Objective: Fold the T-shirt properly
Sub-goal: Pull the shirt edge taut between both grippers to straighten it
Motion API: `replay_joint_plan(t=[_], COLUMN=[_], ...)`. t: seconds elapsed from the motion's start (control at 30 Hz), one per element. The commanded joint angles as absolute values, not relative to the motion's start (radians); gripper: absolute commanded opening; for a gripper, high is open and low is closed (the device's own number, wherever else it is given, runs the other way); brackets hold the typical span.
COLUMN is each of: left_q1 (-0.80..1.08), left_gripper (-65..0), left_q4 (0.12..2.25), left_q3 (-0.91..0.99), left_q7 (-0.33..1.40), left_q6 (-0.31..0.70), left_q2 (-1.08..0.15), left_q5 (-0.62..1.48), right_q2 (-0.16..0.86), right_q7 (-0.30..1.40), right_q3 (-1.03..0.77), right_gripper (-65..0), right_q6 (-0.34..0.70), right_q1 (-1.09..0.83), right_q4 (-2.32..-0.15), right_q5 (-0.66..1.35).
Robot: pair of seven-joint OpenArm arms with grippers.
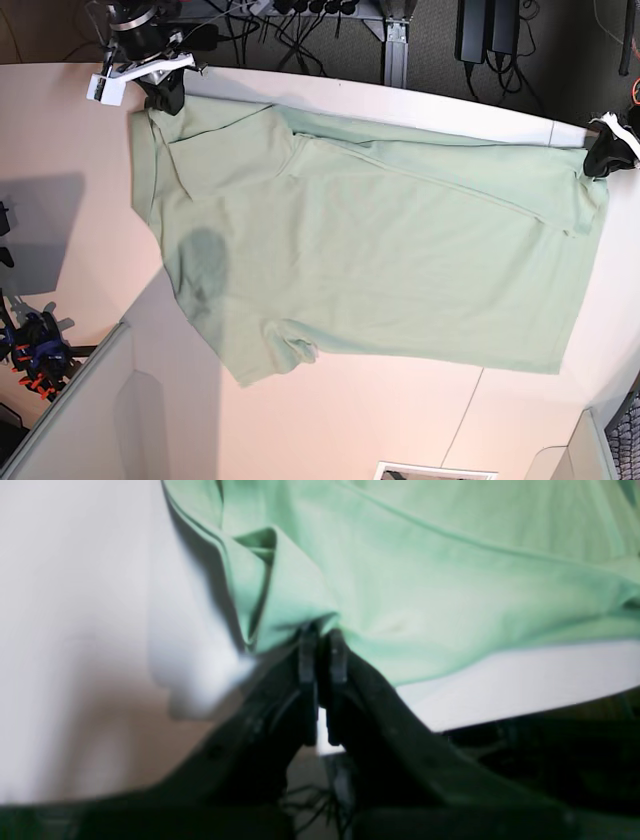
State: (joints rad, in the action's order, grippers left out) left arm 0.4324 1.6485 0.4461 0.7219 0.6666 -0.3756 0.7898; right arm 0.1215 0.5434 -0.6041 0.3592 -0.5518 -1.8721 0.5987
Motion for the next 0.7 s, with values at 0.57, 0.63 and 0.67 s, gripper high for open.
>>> replay_joint_plan(t=[0.57,0.63,0.67], left_q1=[0.455,0.455,0.455], left_gripper=[-35.7,-35.6,-35.7], left_q4=[1.681,1.681,1.681], left_q3=[0.454,0.459,0.468], left_q7=[0.681,0.682,0.685], left_q6=[0.677,0.677,0.674], left_q2=[-0.394,-0.394,-0.394], left_q5=[0.78,0.78,0.783], right_q2=[0.16,0.16,0.16], right_q7=[0.512,0.512,0.512], right_q3=[-0.623,-0.623,-0.623], right_gripper=[-35.6,-27.8,-27.7], right_q6=[0.364,0.364,0.364], right_q1=[-0.593,-0.593,-0.593], right_q4=[-1.89,-1.89,-1.89], right_q5=[0.591,0.59,0.588])
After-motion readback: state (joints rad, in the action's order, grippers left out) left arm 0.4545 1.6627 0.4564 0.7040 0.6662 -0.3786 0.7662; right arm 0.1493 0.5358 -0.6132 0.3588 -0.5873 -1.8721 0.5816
